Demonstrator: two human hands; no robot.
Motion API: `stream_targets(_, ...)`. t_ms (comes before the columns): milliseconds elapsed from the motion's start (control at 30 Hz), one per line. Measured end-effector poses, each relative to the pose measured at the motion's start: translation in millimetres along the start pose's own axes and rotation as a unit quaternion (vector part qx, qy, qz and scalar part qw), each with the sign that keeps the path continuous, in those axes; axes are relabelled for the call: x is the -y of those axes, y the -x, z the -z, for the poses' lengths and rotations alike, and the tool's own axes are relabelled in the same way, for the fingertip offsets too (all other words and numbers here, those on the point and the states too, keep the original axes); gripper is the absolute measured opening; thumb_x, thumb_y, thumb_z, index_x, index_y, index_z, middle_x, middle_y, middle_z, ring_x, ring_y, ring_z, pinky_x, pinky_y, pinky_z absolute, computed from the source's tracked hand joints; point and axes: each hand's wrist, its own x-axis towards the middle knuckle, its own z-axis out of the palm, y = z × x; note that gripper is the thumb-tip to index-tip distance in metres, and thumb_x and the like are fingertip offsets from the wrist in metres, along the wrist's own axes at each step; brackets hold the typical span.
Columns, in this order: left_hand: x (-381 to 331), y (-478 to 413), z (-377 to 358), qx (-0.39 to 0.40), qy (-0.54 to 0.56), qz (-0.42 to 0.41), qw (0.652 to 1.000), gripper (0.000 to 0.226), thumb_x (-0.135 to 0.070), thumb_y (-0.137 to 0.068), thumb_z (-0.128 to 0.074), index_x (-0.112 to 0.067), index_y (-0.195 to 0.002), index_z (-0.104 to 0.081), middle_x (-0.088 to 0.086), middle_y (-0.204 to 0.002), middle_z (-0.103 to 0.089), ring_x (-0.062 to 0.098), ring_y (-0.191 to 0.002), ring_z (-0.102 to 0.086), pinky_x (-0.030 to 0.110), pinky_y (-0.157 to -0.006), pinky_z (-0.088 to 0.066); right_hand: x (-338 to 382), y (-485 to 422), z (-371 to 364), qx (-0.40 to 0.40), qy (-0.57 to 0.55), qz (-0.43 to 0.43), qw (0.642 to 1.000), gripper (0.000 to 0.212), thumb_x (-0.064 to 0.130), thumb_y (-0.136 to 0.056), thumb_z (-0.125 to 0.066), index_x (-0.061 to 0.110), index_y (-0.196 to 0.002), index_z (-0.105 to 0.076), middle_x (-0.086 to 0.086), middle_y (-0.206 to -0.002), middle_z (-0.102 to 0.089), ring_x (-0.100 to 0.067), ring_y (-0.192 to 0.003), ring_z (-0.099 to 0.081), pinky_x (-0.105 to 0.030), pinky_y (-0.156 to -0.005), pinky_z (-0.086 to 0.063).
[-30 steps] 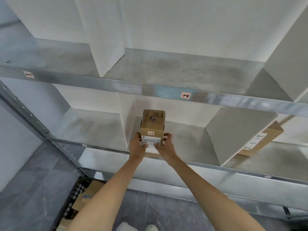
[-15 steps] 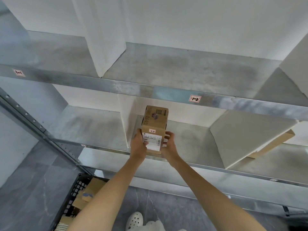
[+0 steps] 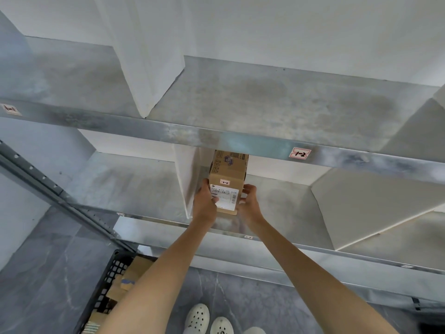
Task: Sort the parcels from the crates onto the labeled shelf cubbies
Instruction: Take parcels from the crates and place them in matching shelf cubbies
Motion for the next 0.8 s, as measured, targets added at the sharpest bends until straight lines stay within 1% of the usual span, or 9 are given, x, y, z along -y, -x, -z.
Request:
stream_targets(133, 6.7, 1.3, -4.2, 0.032, -0.027, 0.028, 0.999, 0.048, 0.007, -0.081, -0.061, -0.006, -0.123, -0.042, 0.015, -0.122, -0.055, 0.029, -0.116, -0.054, 0.031, -0.095, -0.047, 1.4, 4.4, 1.3, 0.013, 0.027, -0.032, 0.999, 0.058, 0.003, -0.092, -0.052, 0.008, -0.138, -0.018, -0.013, -0.135, -0.043, -0.03, -0.12, -0.049, -0.041, -0.094, -0.051)
stream_targets(267, 6.5, 9.8, -4.5, 0.064, -0.042, 0.07, 0.995, 0.05, 0.001, -0.082, -0.06, -0.006, -0.127, -0.04, 0.014, -0.126, -0.051, 0.028, -0.115, -0.053, 0.03, -0.092, -0.047, -1.0, 12.2, 4.6, -0.014, 0.053, -0.085, 0.995, 0.066, -0.006, -0.089, -0.046, 0.013, -0.144, -0.015, -0.013, -0.146, -0.034, -0.032, -0.128, -0.043, -0.041, -0.099, -0.048)
stream_targets(400, -0.1, 25.3, 2.3, 0.076, -0.046, 0.075, 0.993, 0.051, -0.004, -0.084, -0.057, -0.011, -0.133, -0.043, 0.012, -0.129, -0.053, 0.027, -0.114, -0.053, 0.027, -0.089, -0.046, 0.6, 27.5, 11.1, -0.032, 0.07, -0.071, 0.994, 0.062, -0.008, -0.087, -0.043, 0.01, -0.143, -0.022, -0.016, -0.146, -0.034, -0.034, -0.129, -0.041, -0.044, -0.101, -0.045)
stream_targets(500, -8.8, 42.9, 14.8, 0.055, -0.037, 0.106, 0.992, 0.052, -0.007, -0.089, -0.051, -0.006, -0.138, -0.033, 0.016, -0.131, -0.045, 0.03, -0.116, -0.049, 0.03, -0.09, -0.043, 4.3, 38.5, 12.9, -0.042, 0.074, -0.051, 0.995, 0.058, -0.005, -0.088, -0.045, 0.01, -0.141, -0.026, -0.017, -0.143, -0.038, -0.034, -0.127, -0.044, -0.043, -0.099, -0.048)
stream_targets(567, -12.0, 54.1, 24.1, 0.055, -0.045, 0.121, 0.99, 0.05, -0.008, -0.092, -0.048, -0.003, -0.14, -0.031, 0.017, -0.133, -0.042, 0.03, -0.118, -0.048, 0.026, -0.084, -0.04, 6.5, 46.0, 14.0, -0.047, 0.076, -0.04, 0.995, 0.056, -0.005, -0.089, -0.044, 0.011, -0.14, -0.028, -0.017, -0.142, -0.039, -0.033, -0.126, -0.045, -0.043, -0.098, -0.049)
stream_targets(633, -12.3, 65.2, 33.8, 0.055, -0.036, 0.115, 0.991, 0.046, -0.008, -0.093, -0.045, -0.005, -0.138, -0.037, 0.016, -0.133, -0.046, 0.029, -0.117, -0.05, 0.024, -0.078, -0.038, 8.7, 55.9, 15.2, -0.049, 0.078, -0.033, 0.995, 0.053, -0.004, -0.089, -0.043, 0.01, -0.139, -0.03, -0.017, -0.14, -0.041, -0.033, -0.124, -0.047, -0.04, -0.097, -0.049)
stream_targets(700, -13.1, 78.5, 44.4, 0.061, -0.021, 0.102, 0.993, 0.04, -0.008, -0.092, -0.042, -0.007, -0.131, -0.048, 0.013, -0.129, -0.053, 0.027, -0.114, -0.053, 0.025, -0.078, -0.041, 10.5, 68.8, 15.1, -0.06, 0.08, -0.018, 0.995, 0.047, -0.002, -0.09, -0.042, 0.008, -0.135, -0.035, -0.017, -0.135, -0.047, -0.034, -0.117, -0.051, -0.033, -0.085, -0.051)
stream_targets(733, -12.3, 84.8, 49.7, 0.065, -0.012, 0.097, 0.993, 0.037, -0.008, -0.092, -0.04, -0.008, -0.126, -0.054, 0.011, -0.126, -0.056, 0.026, -0.112, -0.055, 0.026, -0.08, -0.043, 11.1, 76.1, 14.1, -0.07, 0.082, -0.007, 0.994, 0.041, 0.0, -0.09, -0.041, 0.007, -0.131, -0.039, -0.017, -0.13, -0.051, -0.035, -0.113, -0.053, -0.032, -0.078, -0.048)
stream_targets(800, -12.2, 99.9, 62.1, 0.07, 0.0, 0.083, 0.994, 0.032, -0.011, -0.092, -0.04, -0.008, -0.116, -0.061, 0.009, -0.12, -0.061, 0.026, -0.111, -0.056, 0.03, -0.09, -0.045, 11.8, 92.6, 10.3, -0.1, 0.089, 0.022, 0.991, 0.028, 0.003, -0.092, -0.038, 0.006, -0.119, -0.047, -0.016, -0.116, -0.059, -0.034, -0.103, -0.057, -0.031, -0.075, -0.045)
